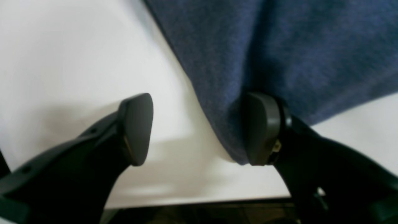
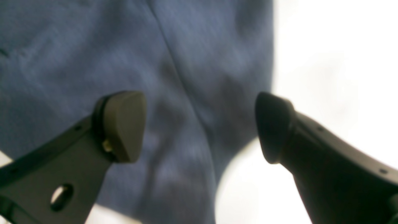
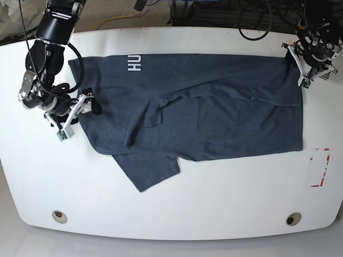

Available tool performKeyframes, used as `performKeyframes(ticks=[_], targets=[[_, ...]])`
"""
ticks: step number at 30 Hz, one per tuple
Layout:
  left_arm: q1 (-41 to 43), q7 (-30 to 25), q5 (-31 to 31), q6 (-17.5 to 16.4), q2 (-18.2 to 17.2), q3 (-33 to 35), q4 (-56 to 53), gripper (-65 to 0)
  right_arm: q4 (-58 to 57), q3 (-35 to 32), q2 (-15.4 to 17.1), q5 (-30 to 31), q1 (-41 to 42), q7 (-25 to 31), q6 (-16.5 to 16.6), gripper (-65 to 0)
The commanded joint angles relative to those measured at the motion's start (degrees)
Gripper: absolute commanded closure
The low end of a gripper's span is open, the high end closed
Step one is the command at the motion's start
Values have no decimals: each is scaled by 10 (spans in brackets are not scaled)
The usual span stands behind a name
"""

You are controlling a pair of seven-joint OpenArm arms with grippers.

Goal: Fold the T-shirt properly
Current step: 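Adjust the folded edge with both grippers along the collar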

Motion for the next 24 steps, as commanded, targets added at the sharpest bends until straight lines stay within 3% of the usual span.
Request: performKeyframes(ticks=[1,10,20,24], targets=[[-10,2,-1,0,15,-23,34,-419,68,37,13,6,-35,-11,2,-525],[-23,2,-70,0,23,-82,43,-422,112,95,9,5,-161,-12,2,-525],[-21,2,-70,0,23,-97,-3,-421,61,102,7,5,-180,-11,2,-523],[-21,2,-70,0,23,-98,-24,-419,38,102,8,5,-178,-11,2,-436]])
